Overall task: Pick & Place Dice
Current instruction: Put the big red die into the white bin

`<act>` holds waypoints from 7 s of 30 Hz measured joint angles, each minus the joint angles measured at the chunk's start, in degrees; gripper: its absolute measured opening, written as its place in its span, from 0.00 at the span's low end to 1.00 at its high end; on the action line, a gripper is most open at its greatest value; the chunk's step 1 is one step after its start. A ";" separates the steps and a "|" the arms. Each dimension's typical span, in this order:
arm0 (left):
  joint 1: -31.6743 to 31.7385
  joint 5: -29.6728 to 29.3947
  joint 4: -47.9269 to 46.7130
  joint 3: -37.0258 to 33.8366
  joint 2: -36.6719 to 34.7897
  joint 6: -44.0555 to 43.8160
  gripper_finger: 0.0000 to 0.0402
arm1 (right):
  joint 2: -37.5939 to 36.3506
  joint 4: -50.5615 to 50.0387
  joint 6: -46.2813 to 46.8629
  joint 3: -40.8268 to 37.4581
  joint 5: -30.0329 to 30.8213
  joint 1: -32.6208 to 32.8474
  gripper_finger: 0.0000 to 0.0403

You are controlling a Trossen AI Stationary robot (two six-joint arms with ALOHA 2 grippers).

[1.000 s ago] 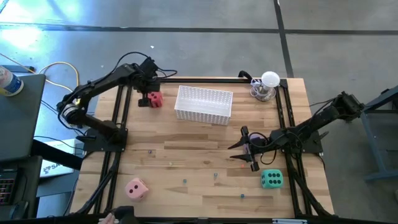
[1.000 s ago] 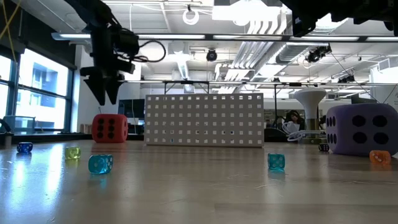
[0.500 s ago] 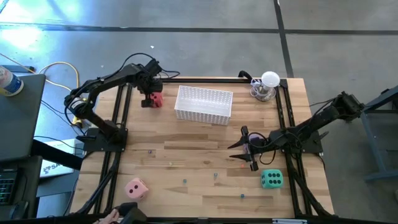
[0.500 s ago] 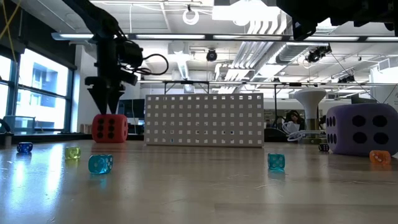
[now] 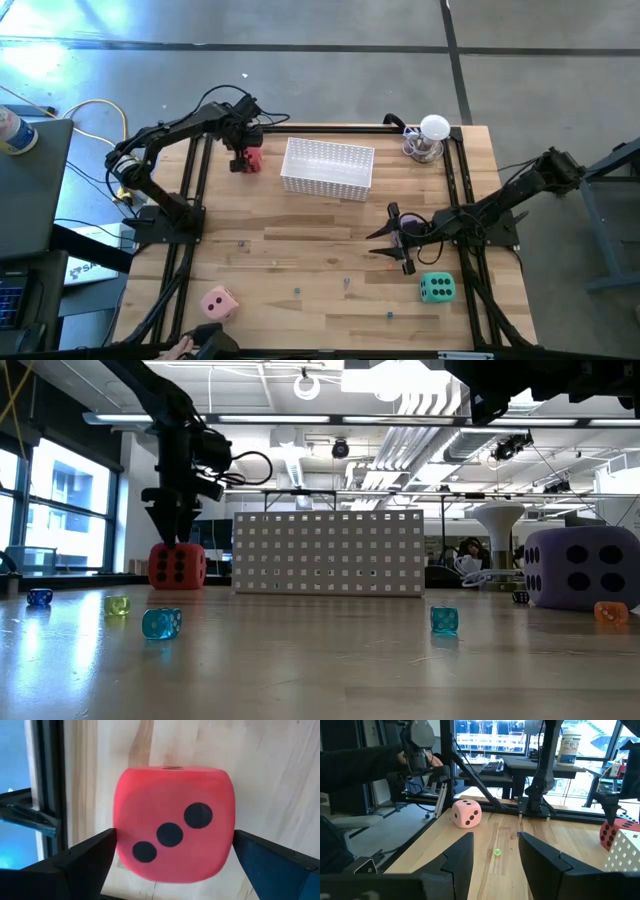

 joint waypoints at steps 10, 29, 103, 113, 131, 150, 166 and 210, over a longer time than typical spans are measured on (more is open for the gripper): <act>0.02 0.14 0.69 0.24 5.21 -3.38 0.97 | 0.00 0.01 0.00 0.00 -0.02 -0.01 0.37; 0.04 4.55 1.35 -1.93 7.68 -11.84 0.97 | 0.00 0.00 0.02 0.00 -0.02 0.00 0.37; -30.64 2.26 35.47 -0.22 -11.75 -16.52 0.97 | 0.00 -1.38 0.00 0.00 2.54 -0.01 0.37; -30.03 2.13 48.52 -0.15 -3.03 -16.33 0.97 | 0.00 -1.38 0.00 0.00 2.54 -0.01 0.37; -30.56 1.80 49.22 -0.15 -1.24 -24.20 0.97 | 0.00 -1.44 0.02 0.00 2.54 -0.01 0.37; -31.26 -3.10 49.25 -0.15 -1.04 -22.71 0.99 | 0.00 -1.64 1.03 0.00 2.55 -0.01 0.37; -31.23 0.48 47.60 -0.24 -1.04 -19.67 1.00 | 0.00 -1.64 0.92 0.00 2.54 0.01 0.37; -31.64 -1.64 44.46 -0.68 -7.03 -24.27 1.00 | 0.00 -1.97 -0.07 0.00 10.10 -0.01 0.37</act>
